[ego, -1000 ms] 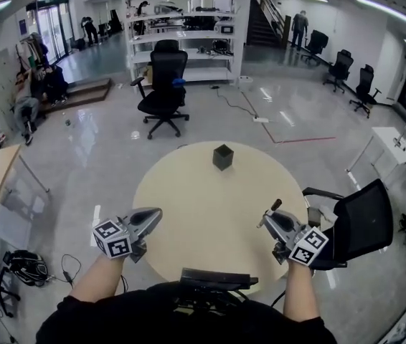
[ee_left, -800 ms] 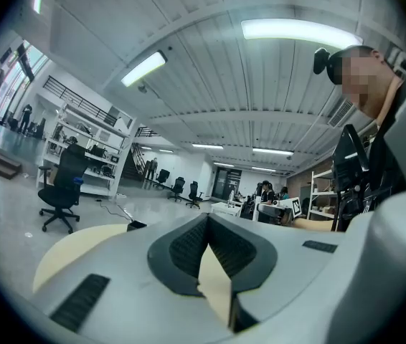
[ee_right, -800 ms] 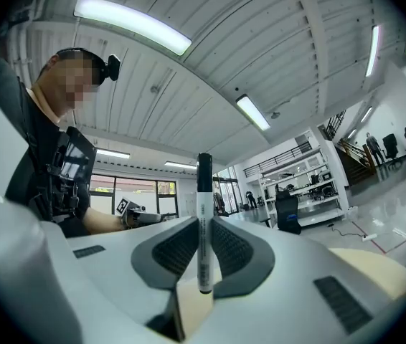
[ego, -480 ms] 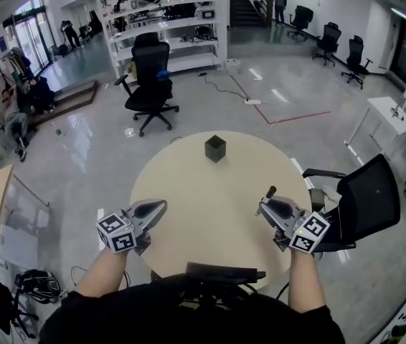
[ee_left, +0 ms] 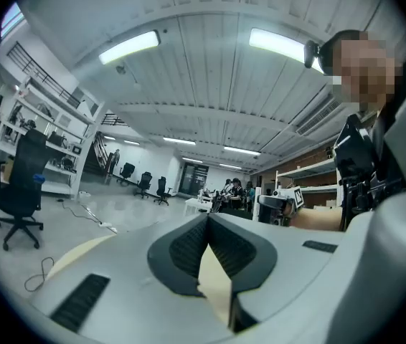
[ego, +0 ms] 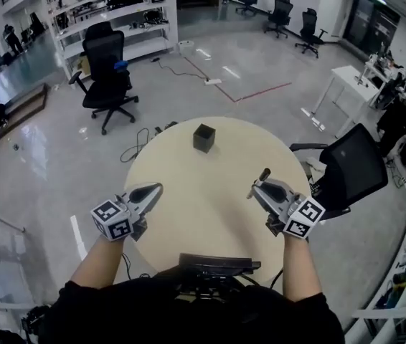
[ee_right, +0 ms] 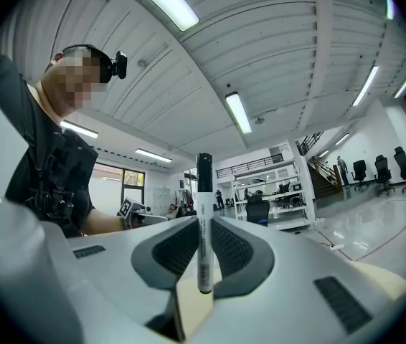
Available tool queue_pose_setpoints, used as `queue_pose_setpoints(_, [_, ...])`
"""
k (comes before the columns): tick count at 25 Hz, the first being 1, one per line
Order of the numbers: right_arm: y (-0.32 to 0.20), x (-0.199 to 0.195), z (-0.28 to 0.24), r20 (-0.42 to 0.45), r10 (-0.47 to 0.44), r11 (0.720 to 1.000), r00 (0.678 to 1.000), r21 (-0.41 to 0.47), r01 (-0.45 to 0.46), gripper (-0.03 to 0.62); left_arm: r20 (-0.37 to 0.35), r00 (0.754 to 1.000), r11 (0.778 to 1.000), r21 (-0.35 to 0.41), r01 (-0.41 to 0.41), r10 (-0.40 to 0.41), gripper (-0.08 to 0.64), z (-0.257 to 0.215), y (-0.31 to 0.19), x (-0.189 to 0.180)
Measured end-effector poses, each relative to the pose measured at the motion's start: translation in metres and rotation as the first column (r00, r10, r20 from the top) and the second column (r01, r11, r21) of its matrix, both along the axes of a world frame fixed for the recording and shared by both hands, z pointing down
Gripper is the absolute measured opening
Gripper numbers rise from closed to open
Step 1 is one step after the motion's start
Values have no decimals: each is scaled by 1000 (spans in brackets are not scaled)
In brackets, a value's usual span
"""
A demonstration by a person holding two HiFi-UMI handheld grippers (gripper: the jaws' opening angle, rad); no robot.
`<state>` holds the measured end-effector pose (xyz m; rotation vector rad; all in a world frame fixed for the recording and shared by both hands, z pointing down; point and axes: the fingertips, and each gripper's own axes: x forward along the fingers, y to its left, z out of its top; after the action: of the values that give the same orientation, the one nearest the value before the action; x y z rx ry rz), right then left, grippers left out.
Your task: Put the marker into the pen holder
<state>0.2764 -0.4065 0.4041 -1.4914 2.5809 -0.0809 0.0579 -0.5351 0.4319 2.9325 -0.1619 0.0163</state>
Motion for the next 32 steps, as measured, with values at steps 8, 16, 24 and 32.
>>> queue_pose_setpoints(8, [-40,8,-41,-28,2,999,1000,33,-2,61,-31,999,999,20,26,-26,-3,-10,-22,3])
queue_pose_setpoints(16, [-90,47,-85,-144,36,994,989,106,-21,63,-32,998,998,23,57,-56,-3,-25,-44,31])
queue_pose_setpoints(24, [-156,77,-99,-129,99,982,987,172,-76,63,-8,998,996,59,66,-66,-3,-33,-99,53])
queue_pose_setpoints(32, [-242,105,-44,-97,145,981,985,146,-130,61,23,998,997,52,61,-62,-3,-4,-166,77])
